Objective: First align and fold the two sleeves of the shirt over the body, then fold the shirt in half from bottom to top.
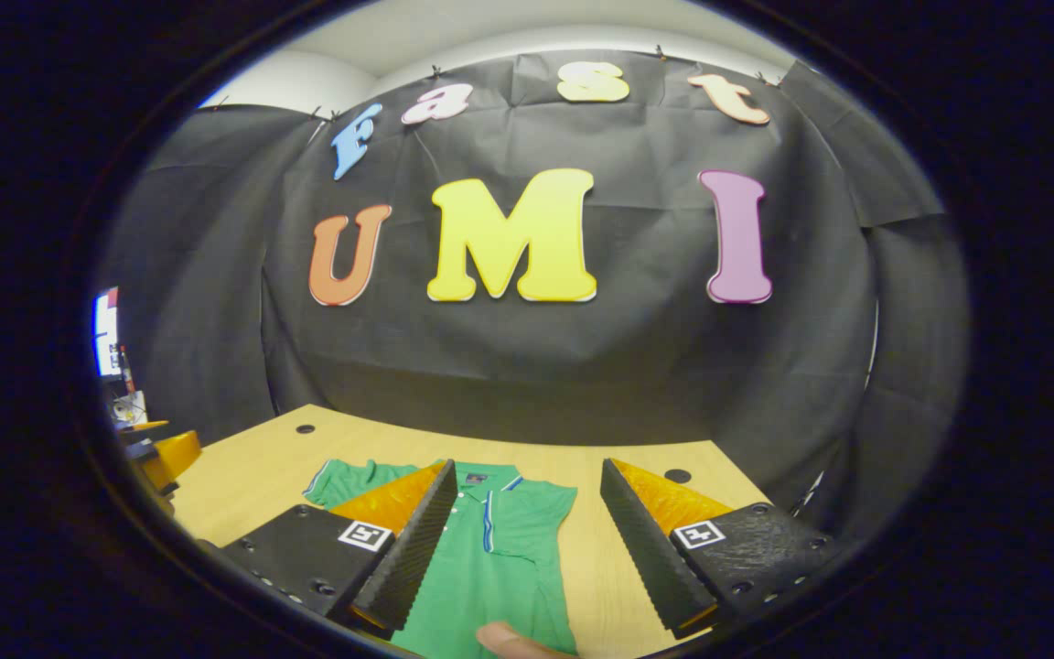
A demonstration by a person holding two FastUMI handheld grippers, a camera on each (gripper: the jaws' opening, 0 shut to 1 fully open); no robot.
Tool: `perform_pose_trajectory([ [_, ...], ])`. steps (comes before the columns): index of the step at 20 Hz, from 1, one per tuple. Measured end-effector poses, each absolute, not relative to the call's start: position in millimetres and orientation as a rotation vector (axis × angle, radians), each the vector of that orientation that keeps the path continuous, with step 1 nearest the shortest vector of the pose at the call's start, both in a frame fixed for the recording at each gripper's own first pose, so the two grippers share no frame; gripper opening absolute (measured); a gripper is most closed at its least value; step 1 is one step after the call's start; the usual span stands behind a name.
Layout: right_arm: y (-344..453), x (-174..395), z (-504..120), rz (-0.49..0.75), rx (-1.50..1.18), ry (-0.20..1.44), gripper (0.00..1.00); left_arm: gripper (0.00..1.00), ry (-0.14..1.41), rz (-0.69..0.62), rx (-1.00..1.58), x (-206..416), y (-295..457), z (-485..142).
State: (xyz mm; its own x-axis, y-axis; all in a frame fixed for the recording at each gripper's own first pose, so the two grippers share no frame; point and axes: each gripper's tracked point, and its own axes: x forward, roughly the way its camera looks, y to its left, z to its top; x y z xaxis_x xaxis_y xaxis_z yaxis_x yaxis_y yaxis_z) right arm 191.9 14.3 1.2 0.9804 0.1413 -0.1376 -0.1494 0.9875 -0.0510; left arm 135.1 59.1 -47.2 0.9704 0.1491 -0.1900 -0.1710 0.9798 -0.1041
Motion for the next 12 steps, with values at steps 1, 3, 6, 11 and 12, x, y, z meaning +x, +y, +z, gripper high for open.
perform_pose_trajectory([
  [1,14,177,10,0.158,-0.054,0.109,0.96,1.0,0.196,0.17,-0.135,151,67,-51],
  [3,15,149,24,0.188,-0.044,0.066,0.92,1.0,0.238,0.184,-0.17,185,82,-68],
  [6,16,115,23,0.232,-0.037,0.036,0.97,1.0,0.337,0.182,-0.219,235,98,-115],
  [11,-1,95,0,0.225,-0.058,0.048,0.97,1.0,0.481,0.161,-0.122,284,107,-193],
  [12,-7,93,-8,0.219,-0.05,0.062,0.98,1.0,0.503,0.148,-0.127,285,104,-200],
])
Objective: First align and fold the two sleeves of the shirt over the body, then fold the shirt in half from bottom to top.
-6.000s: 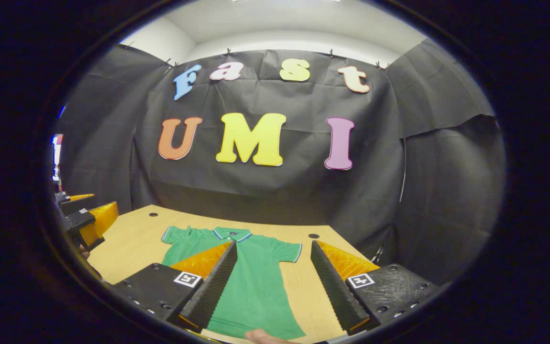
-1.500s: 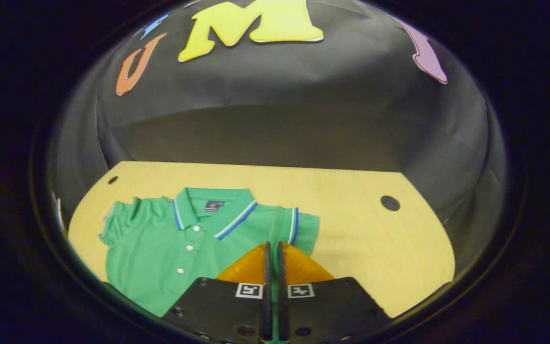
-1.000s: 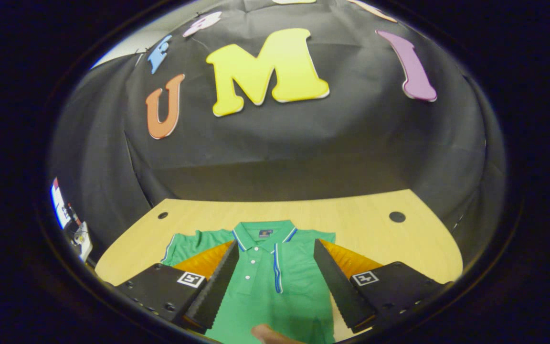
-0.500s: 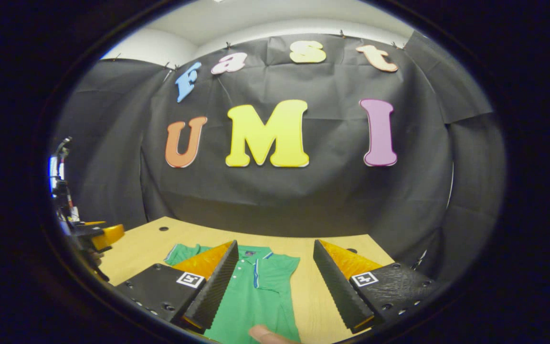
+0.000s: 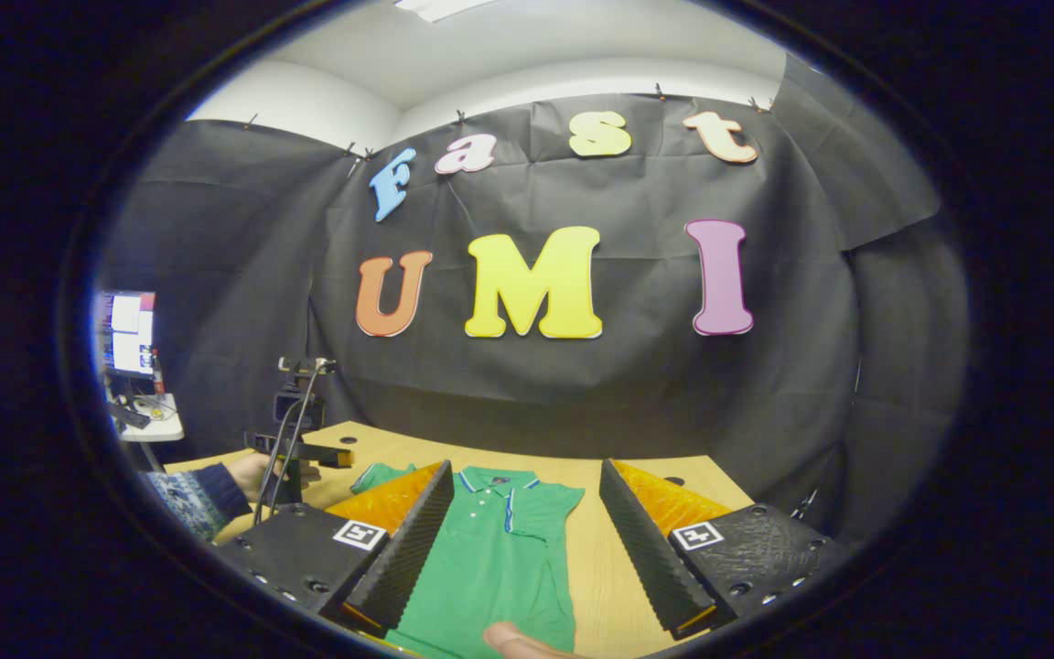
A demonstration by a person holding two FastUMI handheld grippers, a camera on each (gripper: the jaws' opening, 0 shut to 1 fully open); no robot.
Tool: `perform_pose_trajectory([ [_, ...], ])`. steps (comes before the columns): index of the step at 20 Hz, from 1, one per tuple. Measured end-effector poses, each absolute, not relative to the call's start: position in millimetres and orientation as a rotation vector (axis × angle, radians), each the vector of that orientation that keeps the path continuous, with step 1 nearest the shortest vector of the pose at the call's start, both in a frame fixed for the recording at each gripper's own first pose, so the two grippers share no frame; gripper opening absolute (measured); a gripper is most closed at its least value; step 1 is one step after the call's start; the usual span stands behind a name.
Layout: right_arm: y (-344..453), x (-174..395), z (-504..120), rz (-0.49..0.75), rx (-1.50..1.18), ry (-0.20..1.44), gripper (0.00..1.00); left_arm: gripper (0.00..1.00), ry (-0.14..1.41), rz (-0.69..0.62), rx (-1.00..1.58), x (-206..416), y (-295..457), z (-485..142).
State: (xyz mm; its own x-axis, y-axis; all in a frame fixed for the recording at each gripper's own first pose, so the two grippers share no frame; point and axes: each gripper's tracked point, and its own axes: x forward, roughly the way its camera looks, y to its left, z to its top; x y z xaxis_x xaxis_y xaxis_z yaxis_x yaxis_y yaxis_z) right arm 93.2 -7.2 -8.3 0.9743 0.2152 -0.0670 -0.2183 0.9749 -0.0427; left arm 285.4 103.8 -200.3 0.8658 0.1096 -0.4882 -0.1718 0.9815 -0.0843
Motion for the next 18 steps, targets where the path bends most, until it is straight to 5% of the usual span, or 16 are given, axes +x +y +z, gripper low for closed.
perform_pose_trajectory([
  [10,-16,94,-57,0.289,0.044,0.165,0.92,1.0,0.636,0.102,-0.163,314,89,-260],
  [14,-15,91,-59,0.313,0.031,0.158,1.0,0.7,0.629,0.132,-0.167,318,95,-262],
  [16,-11,90,-62,0.325,0.018,0.161,0.96,0.44,0.637,0.105,-0.191,316,87,-263],
  [17,-12,89,-64,0.325,0.006,0.165,0.96,0.2,0.638,0.101,-0.203,316,85,-263],
  [18,-11,87,-66,0.324,-0.007,0.165,0.96,0.15,0.637,0.098,-0.214,316,84,-263],
])
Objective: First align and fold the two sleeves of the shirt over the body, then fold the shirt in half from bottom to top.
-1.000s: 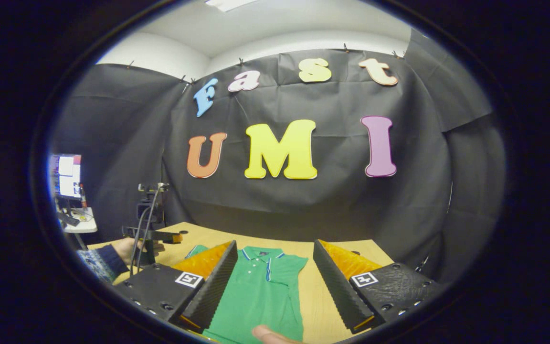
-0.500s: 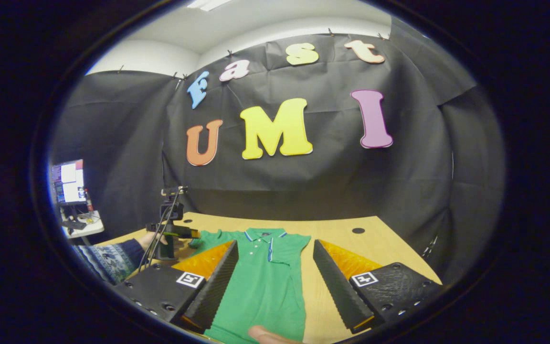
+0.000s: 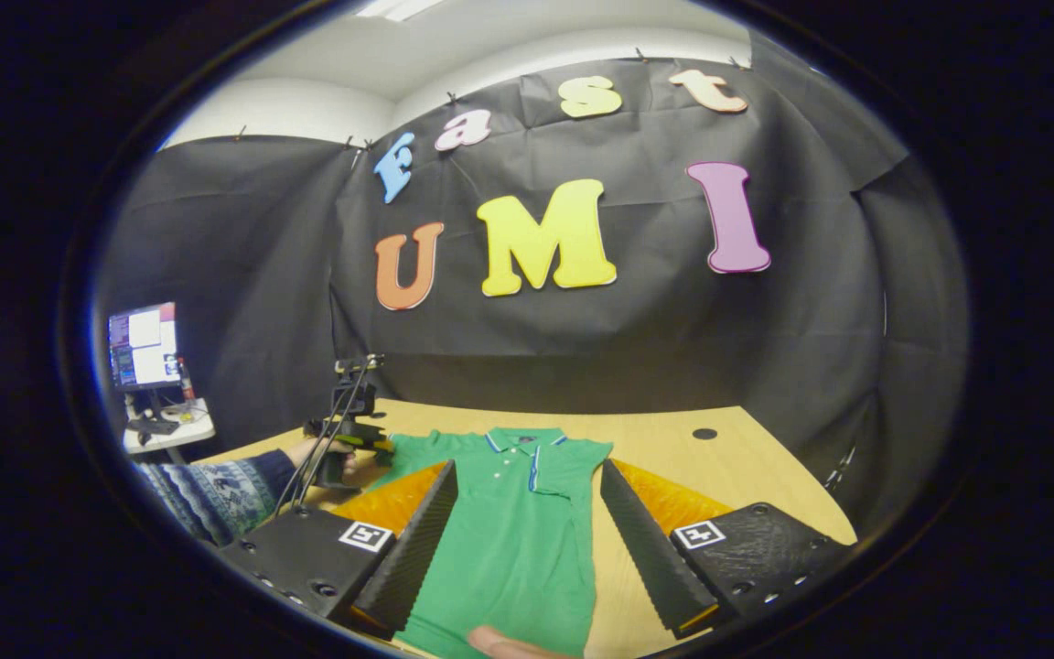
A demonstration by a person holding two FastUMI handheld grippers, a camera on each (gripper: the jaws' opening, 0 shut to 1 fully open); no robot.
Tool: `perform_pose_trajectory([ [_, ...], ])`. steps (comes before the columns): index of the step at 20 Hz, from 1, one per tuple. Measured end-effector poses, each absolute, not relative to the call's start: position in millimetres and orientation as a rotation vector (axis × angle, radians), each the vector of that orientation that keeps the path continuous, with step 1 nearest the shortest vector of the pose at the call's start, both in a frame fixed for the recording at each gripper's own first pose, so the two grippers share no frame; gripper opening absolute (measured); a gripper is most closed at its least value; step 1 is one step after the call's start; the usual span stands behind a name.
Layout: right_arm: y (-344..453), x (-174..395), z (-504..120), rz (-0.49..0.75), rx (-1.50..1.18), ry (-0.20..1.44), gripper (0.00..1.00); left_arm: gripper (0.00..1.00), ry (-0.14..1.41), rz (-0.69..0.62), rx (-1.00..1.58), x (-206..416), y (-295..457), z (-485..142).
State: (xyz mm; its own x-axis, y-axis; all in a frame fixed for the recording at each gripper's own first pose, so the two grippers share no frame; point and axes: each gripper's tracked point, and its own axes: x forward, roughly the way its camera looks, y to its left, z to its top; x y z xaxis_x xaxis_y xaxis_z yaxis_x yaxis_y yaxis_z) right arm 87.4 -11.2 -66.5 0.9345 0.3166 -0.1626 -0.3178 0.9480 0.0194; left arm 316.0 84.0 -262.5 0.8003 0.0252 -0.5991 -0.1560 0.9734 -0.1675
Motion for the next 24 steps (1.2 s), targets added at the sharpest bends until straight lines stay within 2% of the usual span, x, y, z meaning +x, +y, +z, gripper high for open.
perform_pose_trajectory([
  [1,-12,86,-68,0.32,-0.017,0.165,1.0,0.09,0.636,0.097,-0.218,316,84,-262],
  [2,-13,82,-71,0.318,-0.023,0.165,0.96,0.07,0.637,0.098,-0.218,315,82,-260],
  [3,-14,79,-72,0.314,-0.024,0.165,0.96,0.06,0.636,0.097,-0.217,315,81,-256],
  [10,-48,76,-74,0.235,0.026,0.153,0.96,0.06,0.59,0.058,-0.107,319,52,-214],
  [20,-79,76,-85,0.189,0.07,0.177,0.95,0.06,0.601,-0.092,0.081,333,-60,-203],
  [22,-82,77,-89,0.178,0.074,0.192,0.96,0.06,0.57,-0.082,0.097,335,-74,-193],
  [23,-83,77,-90,0.173,0.071,0.197,0.96,0.19,0.575,-0.148,0.057,331,-94,-190],
  [24,-84,76,-91,0.168,0.066,0.199,0.96,0.46,0.567,-0.197,0.008,324,-110,-184],
])
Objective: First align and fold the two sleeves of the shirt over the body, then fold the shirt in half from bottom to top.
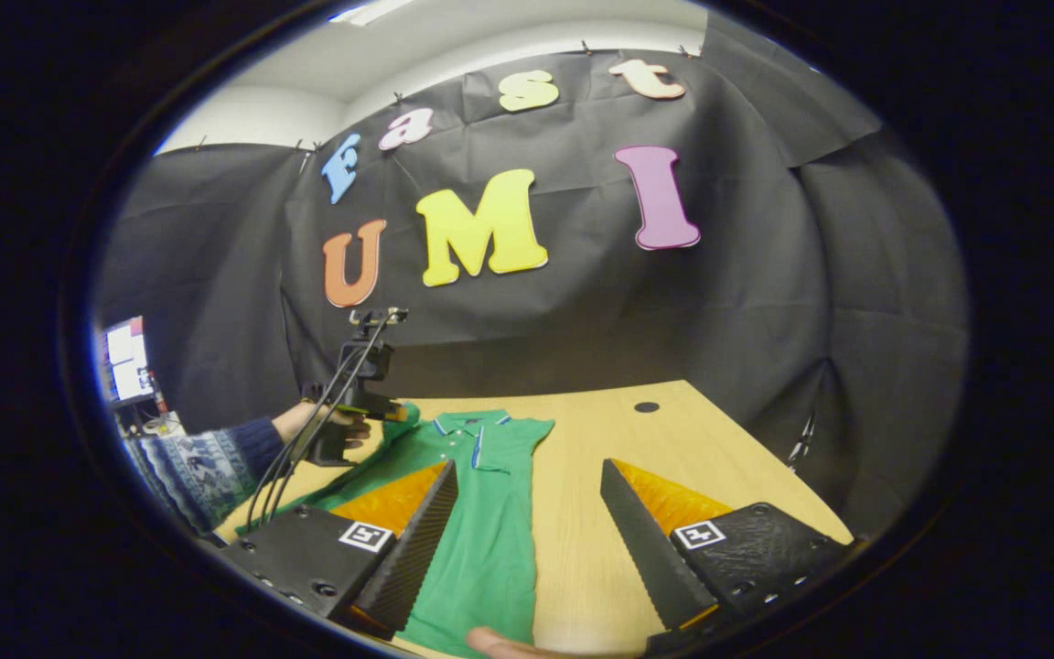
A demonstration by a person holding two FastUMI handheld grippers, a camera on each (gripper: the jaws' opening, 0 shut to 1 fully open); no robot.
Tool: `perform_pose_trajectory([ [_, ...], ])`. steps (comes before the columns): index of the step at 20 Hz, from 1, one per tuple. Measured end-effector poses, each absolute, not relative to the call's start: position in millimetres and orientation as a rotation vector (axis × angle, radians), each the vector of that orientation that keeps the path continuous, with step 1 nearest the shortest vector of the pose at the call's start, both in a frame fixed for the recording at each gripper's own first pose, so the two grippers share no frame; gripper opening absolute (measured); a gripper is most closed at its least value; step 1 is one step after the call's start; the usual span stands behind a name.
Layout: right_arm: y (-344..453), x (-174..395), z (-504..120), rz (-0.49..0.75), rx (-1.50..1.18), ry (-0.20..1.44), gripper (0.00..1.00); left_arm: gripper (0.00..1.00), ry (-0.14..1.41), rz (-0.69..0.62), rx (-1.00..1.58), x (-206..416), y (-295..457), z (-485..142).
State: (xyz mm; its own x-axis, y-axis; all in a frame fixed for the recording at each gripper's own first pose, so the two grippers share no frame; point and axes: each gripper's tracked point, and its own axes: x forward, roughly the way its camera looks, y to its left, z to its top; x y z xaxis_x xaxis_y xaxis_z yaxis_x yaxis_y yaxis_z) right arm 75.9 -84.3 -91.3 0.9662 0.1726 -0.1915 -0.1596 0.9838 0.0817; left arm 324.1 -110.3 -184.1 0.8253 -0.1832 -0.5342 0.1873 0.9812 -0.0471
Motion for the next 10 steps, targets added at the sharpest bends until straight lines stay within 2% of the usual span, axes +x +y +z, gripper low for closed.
perform_pose_trajectory([
  [2,-85,73,-93,0.163,0.056,0.204,0.96,1.0,0.535,-0.177,-0.036,320,-107,-164],
  [6,-80,63,-89,0.161,0.048,0.204,0.96,1.0,0.496,-0.14,-0.074,297,-85,-132],
  [10,-75,48,-82,0.156,0.035,0.19,0.96,1.0,0.39,-0.113,-0.033,252,-52,-92],
])
